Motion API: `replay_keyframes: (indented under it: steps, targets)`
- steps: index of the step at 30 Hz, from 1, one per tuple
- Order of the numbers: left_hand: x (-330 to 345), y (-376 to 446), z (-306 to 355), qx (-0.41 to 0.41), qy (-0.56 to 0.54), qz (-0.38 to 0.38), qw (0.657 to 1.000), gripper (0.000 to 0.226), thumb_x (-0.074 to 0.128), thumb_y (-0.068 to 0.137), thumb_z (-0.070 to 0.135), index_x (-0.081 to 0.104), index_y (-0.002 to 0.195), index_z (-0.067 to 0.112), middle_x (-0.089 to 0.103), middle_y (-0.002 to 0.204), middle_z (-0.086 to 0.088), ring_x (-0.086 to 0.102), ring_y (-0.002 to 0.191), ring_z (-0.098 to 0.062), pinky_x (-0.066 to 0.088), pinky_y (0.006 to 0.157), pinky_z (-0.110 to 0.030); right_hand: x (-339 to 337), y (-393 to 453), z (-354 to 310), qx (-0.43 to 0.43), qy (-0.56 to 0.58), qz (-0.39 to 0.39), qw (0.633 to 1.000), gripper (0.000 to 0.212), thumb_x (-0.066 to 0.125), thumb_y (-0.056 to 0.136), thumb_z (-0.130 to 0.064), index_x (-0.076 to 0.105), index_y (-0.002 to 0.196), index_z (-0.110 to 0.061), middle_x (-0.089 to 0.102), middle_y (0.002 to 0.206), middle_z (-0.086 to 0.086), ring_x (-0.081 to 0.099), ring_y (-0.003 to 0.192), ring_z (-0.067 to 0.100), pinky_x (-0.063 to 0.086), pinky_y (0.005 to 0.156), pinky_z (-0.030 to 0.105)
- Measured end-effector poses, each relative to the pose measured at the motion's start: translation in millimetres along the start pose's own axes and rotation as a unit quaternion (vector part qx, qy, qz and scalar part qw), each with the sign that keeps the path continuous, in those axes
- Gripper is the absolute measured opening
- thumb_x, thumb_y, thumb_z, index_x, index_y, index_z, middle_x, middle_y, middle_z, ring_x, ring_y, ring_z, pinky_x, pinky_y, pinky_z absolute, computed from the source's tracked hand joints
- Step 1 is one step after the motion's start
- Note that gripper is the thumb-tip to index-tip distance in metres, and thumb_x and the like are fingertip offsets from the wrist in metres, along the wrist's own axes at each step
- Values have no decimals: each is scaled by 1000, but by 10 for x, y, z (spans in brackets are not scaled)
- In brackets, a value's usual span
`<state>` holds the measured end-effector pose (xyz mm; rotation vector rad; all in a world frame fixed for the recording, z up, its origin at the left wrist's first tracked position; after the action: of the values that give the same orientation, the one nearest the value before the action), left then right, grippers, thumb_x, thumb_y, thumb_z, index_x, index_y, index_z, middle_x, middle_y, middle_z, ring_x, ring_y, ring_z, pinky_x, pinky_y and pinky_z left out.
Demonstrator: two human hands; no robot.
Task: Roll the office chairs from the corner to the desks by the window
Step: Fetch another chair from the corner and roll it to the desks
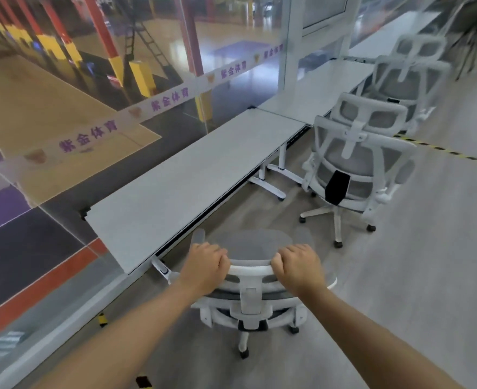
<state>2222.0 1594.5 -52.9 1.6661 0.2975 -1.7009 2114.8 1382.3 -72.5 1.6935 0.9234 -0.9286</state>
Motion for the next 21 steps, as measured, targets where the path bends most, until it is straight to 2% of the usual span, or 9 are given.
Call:
replay_keyframes:
  steps: [4, 9, 15, 18, 21]
  targets:
    - [-12, 69, -346, 36, 1, 4, 999, 30, 36, 86, 24, 40, 57, 22, 37, 54, 6, 33, 50, -20, 23, 57, -32, 78, 24, -323, 46, 2, 15, 999, 32, 42, 84, -25, 42, 53, -19, 39, 50, -7, 36, 50, 18, 34, 59, 33]
    - [-96, 37, -751, 57, 39, -31, 997, 42, 36, 90, 28, 52, 52, 19, 53, 52, 0, 44, 50, -27, 30, 58, -35, 180, -82, -882, 123, -6, 42, 992, 30, 40, 83, -25, 40, 53, -20, 41, 51, -8, 39, 54, 18, 30, 62, 32]
    - [-236, -59, -1212, 115, 10, -47, 992, 45, 36, 90, 29, 57, 52, 16, 55, 52, -2, 49, 52, -27, 43, 62, -35, 329, -189, -1505, 207, -33, 10, 978, 30, 35, 82, -30, 45, 55, -21, 48, 54, -7, 42, 58, 18, 39, 65, 36]
    - [-289, -164, -1413, 142, -25, -23, 989, 43, 38, 88, 28, 56, 51, 16, 53, 50, -2, 46, 50, -26, 45, 61, -34, 384, -273, -1787, 226, -41, 11, 973, 32, 36, 84, -31, 46, 55, -20, 46, 55, -8, 40, 57, 17, 37, 64, 35]
    - [-289, -230, -1596, 164, -42, -5, 986, 41, 38, 87, 28, 59, 54, 16, 55, 53, -1, 47, 52, -26, 44, 62, -35, 409, -354, -2046, 220, -59, 31, 973, 32, 39, 86, -29, 40, 55, -22, 39, 54, -10, 35, 54, 16, 28, 61, 33]
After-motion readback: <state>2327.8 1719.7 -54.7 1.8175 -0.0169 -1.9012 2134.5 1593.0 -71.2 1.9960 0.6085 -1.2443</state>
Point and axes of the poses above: each hand's wrist, its own y-axis towards the middle knuckle, its own x-axis out of the palm, z = x × y, the point moved 3 cm from there along y, towards the middle knuckle
